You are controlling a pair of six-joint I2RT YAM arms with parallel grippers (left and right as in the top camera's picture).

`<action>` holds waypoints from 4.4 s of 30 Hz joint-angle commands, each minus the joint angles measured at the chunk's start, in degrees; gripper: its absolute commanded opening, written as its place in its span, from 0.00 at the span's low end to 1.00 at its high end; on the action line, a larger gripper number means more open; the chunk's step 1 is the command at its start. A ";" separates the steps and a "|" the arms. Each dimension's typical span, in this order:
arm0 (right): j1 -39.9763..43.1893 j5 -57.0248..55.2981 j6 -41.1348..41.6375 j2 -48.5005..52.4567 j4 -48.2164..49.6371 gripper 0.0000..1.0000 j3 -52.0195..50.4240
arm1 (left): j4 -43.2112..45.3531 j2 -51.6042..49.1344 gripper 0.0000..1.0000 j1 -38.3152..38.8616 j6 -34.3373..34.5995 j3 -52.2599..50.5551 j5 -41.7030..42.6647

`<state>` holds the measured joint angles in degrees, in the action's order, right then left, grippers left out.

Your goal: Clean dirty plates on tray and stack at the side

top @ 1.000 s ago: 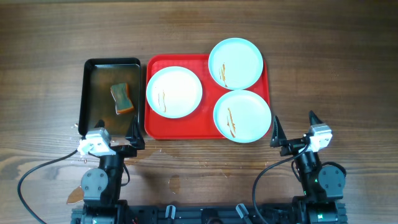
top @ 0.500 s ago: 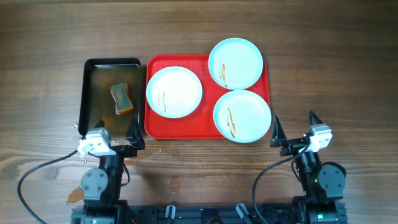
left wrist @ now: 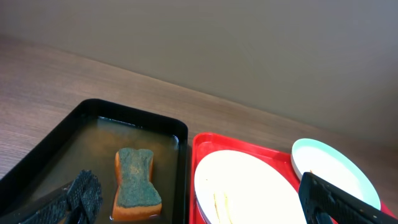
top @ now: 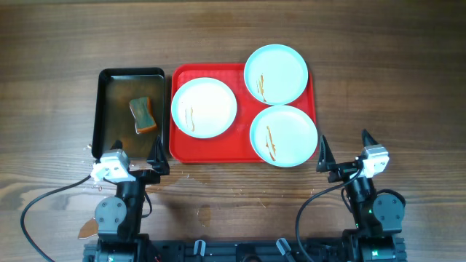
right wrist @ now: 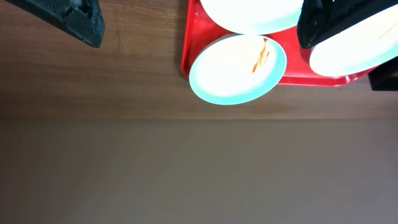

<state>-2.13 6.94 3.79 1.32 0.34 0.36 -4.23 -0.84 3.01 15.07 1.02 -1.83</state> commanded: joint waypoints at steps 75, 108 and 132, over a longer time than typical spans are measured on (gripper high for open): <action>-29.18 2.93 28.17 125.87 -38.10 0.04 89.85 | -55.89 -101.11 0.82 -9.29 5.11 80.67 8.33; -28.94 4.00 27.47 125.81 -36.39 0.04 89.85 | -42.34 -101.22 0.04 -9.05 -5.68 71.54 13.38; -27.67 7.74 24.28 125.81 -36.26 0.04 89.85 | -40.50 -97.85 0.04 -3.06 -7.39 71.52 9.07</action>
<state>-29.80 13.72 28.64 125.69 -36.36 89.95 -46.09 -99.37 -1.10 8.75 72.47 1.69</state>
